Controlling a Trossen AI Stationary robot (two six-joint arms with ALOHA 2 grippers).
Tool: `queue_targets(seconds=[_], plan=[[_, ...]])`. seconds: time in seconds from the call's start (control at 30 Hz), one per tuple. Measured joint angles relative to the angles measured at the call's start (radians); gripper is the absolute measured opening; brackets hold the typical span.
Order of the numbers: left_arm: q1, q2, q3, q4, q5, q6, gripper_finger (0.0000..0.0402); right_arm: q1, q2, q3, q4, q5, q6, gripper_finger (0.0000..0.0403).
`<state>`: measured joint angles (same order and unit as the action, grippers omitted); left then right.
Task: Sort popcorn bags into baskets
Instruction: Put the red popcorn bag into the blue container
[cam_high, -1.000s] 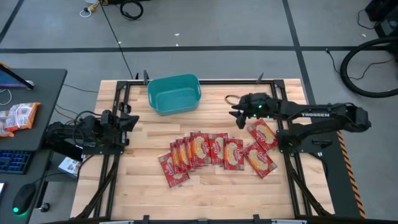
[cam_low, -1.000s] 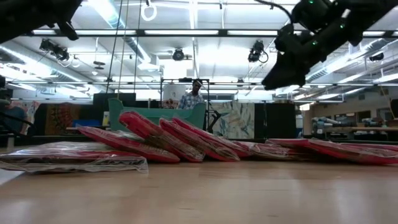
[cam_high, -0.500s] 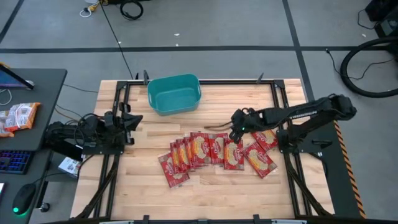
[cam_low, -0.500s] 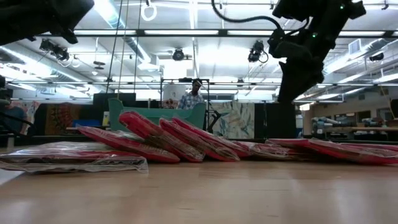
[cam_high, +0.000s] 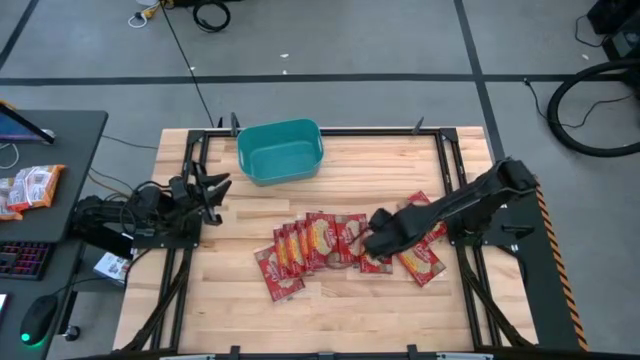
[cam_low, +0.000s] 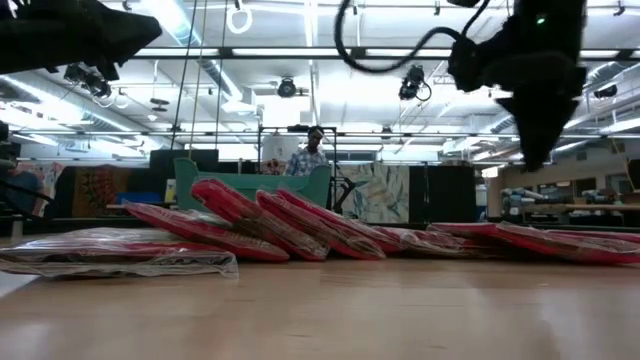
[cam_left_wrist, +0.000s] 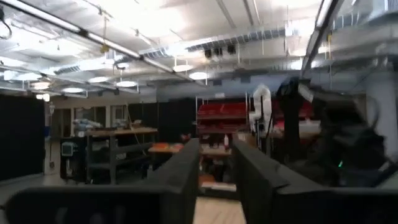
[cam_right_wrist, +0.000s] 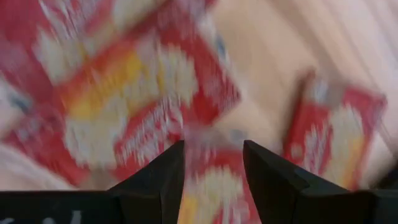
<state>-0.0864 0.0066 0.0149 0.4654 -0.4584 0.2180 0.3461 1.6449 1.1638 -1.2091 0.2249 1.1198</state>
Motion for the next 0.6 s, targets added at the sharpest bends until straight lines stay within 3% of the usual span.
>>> queue_targets(seconds=[0.17, 0.4, 0.6], plan=[[-0.001, 0.0, 0.008, -0.007, 0.037, 0.002, 0.015, 0.043, 0.122, 0.088, -0.127, -0.159, 0.053, 0.019], [0.0, 0.0, 0.009, -0.006, 0.037, -0.023, 0.0155, 0.073, 0.247, 0.098, -0.106, -0.338, 0.095, 0.026], [0.0, 0.0, 0.009, -0.006, 0.037, -0.023, 0.0155, 0.093, 0.286, 0.098, -0.094, -0.356, 0.135, 0.0282]])
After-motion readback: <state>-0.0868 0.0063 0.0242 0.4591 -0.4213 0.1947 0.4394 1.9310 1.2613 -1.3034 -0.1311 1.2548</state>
